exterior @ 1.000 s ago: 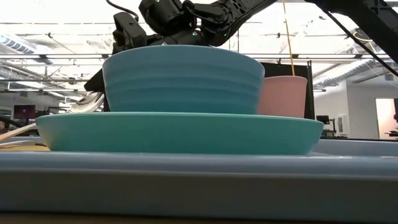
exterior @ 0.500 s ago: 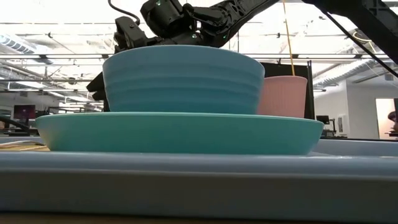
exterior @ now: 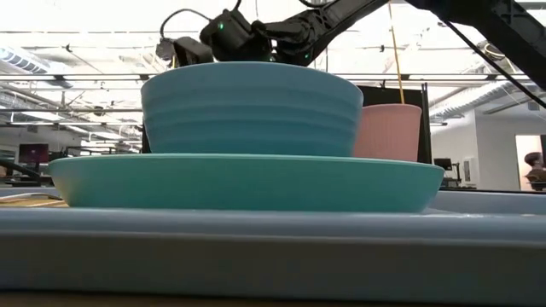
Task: Set up tray
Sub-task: Put the orange spoon on the yellow napkin to the right of the orange fork
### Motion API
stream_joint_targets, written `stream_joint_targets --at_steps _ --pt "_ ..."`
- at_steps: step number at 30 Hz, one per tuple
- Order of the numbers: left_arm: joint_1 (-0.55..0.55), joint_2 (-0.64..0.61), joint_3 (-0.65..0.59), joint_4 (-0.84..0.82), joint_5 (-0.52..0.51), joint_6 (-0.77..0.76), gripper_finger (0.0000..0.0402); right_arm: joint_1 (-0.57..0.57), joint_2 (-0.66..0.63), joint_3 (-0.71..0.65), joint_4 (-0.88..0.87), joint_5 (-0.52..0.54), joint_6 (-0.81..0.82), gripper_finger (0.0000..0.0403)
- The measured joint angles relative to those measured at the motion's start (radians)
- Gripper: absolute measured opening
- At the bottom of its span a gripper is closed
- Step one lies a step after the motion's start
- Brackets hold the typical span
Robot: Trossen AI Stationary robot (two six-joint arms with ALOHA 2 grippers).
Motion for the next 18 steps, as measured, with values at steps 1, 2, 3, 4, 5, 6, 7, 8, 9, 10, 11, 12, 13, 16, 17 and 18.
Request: stream_joint_targets --at_steps 1,2,3,4,5,6,7,8,9,10,11,12,13,16,17,18 --pt "0.000 0.000 0.000 0.000 0.000 -0.001 0.0063 -0.005 0.000 0.000 -0.028 0.001 0.001 0.0081" --pt "0.000 0.000 0.000 0.000 0.000 -0.003 0.0063 -0.010 0.000 0.000 -0.053 0.000 0.009 0.0080" --pt "0.000 0.000 0.000 0.000 0.000 -0.006 0.0063 -0.014 0.000 0.000 -0.074 0.001 0.015 0.0080" --pt "0.000 0.000 0.000 0.000 0.000 -0.006 0.0063 -0.018 0.000 0.000 -0.092 0.002 0.020 0.0080" --pt "0.000 0.000 0.000 0.000 0.000 -0.006 0.0063 -0.021 0.000 0.000 -0.106 0.003 0.023 0.0081" --pt "0.000 0.000 0.000 0.000 0.000 -0.006 0.0063 -0.023 0.000 0.000 -0.114 0.003 0.023 0.0082" --pt "0.000 0.000 0.000 0.000 0.000 -0.006 0.0063 -0.024 0.001 0.000 -0.116 0.004 0.023 0.0083" --pt "0.000 0.000 0.000 0.000 0.000 -0.007 0.0063 -0.024 0.001 0.000 -0.113 0.005 0.022 0.0084" --pt "0.000 0.000 0.000 0.000 0.000 -0.007 0.0063 -0.024 0.001 0.000 -0.108 0.006 0.022 0.0084" --pt "0.000 0.000 0.000 0.000 0.000 -0.007 0.0063 -0.023 0.001 0.000 -0.101 0.006 0.021 0.0084" --pt "0.000 0.000 0.000 0.000 0.000 -0.007 0.0063 -0.020 0.001 0.000 -0.098 0.007 0.021 0.0084" --pt "0.000 0.000 0.000 0.000 0.000 -0.007 0.0063 -0.017 0.001 0.000 -0.098 0.010 0.016 0.0084" --pt "0.000 0.000 0.000 0.000 0.000 -0.007 0.0063 -0.014 0.001 0.000 -0.098 0.023 0.009 0.0085" --pt "0.000 0.000 0.000 0.000 0.000 -0.007 0.0063 -0.007 0.001 0.000 -0.097 0.054 -0.004 0.0088" --pt "0.000 0.000 0.000 0.000 0.001 -0.007 0.0063 -0.008 0.005 0.000 -0.093 0.050 -0.005 0.0091" --pt "0.000 0.000 0.000 0.000 0.001 -0.008 0.0063 -0.009 0.009 0.000 -0.084 0.048 -0.002 0.0093"
